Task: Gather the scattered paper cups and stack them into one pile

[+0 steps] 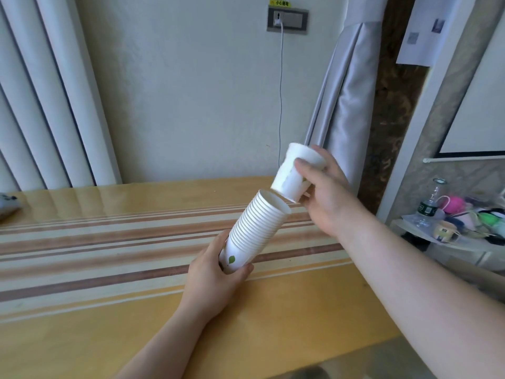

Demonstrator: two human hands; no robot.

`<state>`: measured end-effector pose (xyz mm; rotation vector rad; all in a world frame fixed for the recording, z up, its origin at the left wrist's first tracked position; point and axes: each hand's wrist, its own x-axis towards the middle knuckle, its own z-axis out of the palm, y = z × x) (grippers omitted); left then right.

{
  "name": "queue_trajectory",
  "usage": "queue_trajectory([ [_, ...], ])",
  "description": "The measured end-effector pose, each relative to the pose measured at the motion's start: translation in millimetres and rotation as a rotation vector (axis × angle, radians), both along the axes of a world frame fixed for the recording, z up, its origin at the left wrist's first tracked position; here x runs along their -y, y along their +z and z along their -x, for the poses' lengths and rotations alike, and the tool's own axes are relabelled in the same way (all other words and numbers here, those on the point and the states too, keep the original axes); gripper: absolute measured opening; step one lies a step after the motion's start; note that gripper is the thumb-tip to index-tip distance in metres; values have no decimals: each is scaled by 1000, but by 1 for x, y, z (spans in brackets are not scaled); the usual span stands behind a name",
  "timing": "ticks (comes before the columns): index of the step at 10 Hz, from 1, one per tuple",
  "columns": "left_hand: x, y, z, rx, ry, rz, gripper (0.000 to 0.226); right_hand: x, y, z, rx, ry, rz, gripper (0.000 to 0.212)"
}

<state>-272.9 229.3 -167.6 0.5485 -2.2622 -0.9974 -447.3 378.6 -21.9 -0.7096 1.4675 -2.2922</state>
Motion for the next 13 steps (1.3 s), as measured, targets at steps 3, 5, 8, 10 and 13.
queue_trajectory([
  [3,0,1,-2,-7,-4,-48,63,1,-54,-27,-181,-5,-245,119],
  [5,5,5,-2,18,3,-175,58,31,-114,-64,-217,160,-443,74],
  [8,78,34,-15,65,118,-267,67,131,-106,-71,-405,125,-560,66],
  [10,110,8,-25,227,293,-67,52,166,-122,-76,-444,143,-655,69],
  [13,103,12,-40,396,241,94,62,134,-132,-71,-757,189,-946,79],
])
